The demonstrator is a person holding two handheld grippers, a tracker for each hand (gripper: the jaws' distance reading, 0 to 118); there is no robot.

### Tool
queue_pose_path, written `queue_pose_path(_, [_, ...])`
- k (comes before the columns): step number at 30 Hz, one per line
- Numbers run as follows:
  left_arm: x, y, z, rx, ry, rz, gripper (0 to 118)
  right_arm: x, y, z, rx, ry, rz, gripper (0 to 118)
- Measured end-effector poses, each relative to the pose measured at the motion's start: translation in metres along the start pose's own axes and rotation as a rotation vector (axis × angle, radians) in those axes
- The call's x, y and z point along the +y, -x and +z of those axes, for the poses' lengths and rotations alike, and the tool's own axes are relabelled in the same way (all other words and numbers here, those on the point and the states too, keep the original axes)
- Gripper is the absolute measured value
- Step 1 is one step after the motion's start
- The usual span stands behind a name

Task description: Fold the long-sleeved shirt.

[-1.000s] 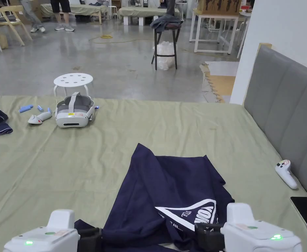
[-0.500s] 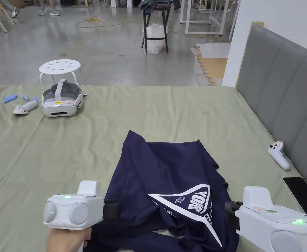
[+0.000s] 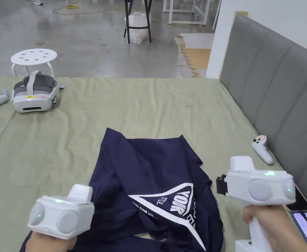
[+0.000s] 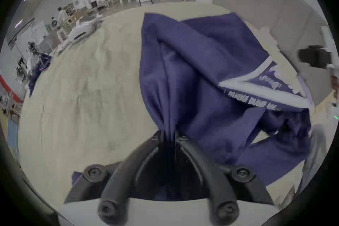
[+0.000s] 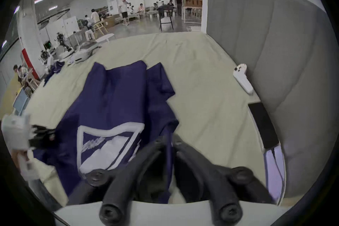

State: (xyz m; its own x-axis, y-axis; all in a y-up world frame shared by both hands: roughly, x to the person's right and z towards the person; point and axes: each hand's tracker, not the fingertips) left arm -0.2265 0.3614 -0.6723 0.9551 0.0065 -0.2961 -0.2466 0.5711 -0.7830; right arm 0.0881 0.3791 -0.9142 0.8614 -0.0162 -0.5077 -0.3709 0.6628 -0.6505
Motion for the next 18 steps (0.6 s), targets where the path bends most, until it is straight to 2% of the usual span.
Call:
queue_pose_path(1, [0.002, 0.003, 0.01, 0.005, -0.031, 0.016, 14, 0.013, -0.005, -0.02, -0.011, 0.014, -0.003, 67])
queue_pose_path(2, [0.003, 0.003, 0.019, 0.017, -0.055, 0.022, 14, 0.022, -0.01, -0.039, -0.016, 0.059, -0.003, 95])
queue_pose_path(3, [0.003, 0.004, 0.03, 0.033, -0.082, 0.021, 14, 0.03, -0.013, -0.058, -0.014, 0.107, 0.002, 105])
queue_pose_path(6, [0.004, 0.01, 0.044, 0.046, -0.116, 0.025, 14, 0.041, -0.013, -0.093, 0.031, 0.176, 0.007, 87])
queue_pose_path(8, [0.004, 0.02, 0.045, 0.03, -0.123, 0.047, 14, 0.042, -0.006, -0.111, 0.035, 0.234, 0.013, 87])
queue_pose_path(10, [0.004, 0.023, 0.048, 0.028, -0.126, 0.046, 14, 0.038, 0.006, -0.126, -0.002, 0.279, 0.046, 70])
queue_pose_path(12, [0.003, 0.027, 0.046, 0.048, -0.13, 0.03, 14, 0.028, 0.02, -0.134, 0.025, 0.306, 0.108, 62])
queue_pose_path(13, [0.003, 0.029, 0.045, 0.054, -0.127, 0.024, 14, 0.03, 0.023, -0.128, -0.034, 0.255, 0.128, 41])
queue_pose_path(14, [0.003, 0.03, 0.044, 0.067, -0.128, 0.025, 14, 0.034, 0.022, -0.12, -0.007, 0.275, 0.103, 4])
queue_pose_path(15, [0.004, 0.033, 0.043, 0.088, -0.132, 0.034, 14, 0.038, 0.022, -0.114, 0.064, 0.27, 0.079, 4])
queue_pose_path(16, [0.002, 0.04, 0.041, 0.084, -0.136, 0.037, 14, 0.04, 0.022, -0.106, 0.079, 0.242, 0.052, 4])
queue_pose_path(18, [0.011, 0.052, 0.045, 0.085, -0.172, 0.049, 14, 0.053, 0.02, -0.085, 0.027, 0.188, 0.115, 4])
